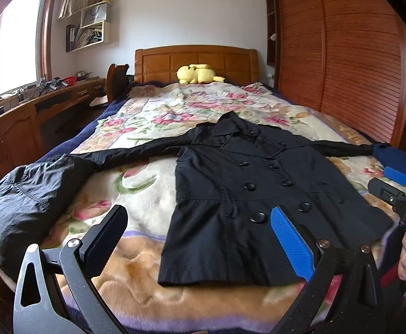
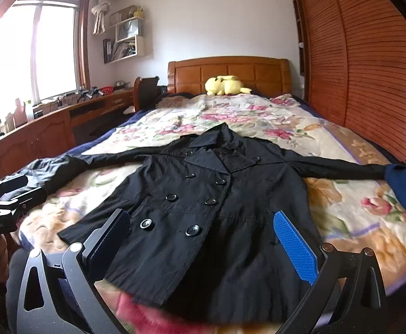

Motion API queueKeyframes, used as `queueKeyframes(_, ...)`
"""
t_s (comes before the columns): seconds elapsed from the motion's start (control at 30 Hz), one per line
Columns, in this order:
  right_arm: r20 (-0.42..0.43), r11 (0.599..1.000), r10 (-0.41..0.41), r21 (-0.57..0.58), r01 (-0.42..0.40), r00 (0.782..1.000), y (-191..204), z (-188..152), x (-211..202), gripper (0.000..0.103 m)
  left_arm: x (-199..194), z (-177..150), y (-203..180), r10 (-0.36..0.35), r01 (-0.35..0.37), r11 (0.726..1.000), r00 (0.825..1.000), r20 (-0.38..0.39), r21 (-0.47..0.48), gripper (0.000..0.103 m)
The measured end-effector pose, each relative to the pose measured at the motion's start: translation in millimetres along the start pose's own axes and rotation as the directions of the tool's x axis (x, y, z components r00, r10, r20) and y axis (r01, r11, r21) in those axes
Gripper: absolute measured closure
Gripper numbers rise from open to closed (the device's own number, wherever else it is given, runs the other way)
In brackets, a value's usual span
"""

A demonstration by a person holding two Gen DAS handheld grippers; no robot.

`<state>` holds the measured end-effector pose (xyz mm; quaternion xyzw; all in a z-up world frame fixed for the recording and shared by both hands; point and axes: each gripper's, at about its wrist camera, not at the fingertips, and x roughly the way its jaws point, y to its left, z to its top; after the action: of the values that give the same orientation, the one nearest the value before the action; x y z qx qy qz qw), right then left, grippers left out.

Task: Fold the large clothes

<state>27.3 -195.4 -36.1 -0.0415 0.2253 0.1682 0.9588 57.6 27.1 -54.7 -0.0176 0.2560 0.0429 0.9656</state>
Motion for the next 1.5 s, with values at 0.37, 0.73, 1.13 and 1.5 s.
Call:
queueKeyframes(0.37, 0.012, 0.999, 0.041, -0.021, -0.041, 0.999, -4.3, 24.3, 66.2, 0.0, 55.3, 1.1, 19.1, 0.037, -0.038, 0.999, 0.998, -0.051, -0.006, 0.0)
queueKeyframes(0.73, -0.051, 0.986, 0.142, -0.081, -0.146, 0.989, -0.3, 47.0, 158.6, 0.0, 87.3, 18.6, 44.2, 0.072, -0.077, 0.994, 0.995, -0.062, -0.073, 0.0)
queueKeyframes(1.13, -0.219, 0.97, 0.144, -0.163, -0.182, 0.965, 0.6, 16.3, 218.5, 0.0, 120.0, 38.1, 68.9, 0.116, -0.134, 0.985, 0.981, -0.157, -0.11, 0.0)
queueKeyframes(1.5, -0.213, 0.976, 0.191, -0.058, -0.208, 0.958, -9.7, 15.7, 212.5, 0.0, 127.9, 101.9, 92.4, 0.029, -0.067, 0.981, 0.979, -0.199, -0.185, 0.0)
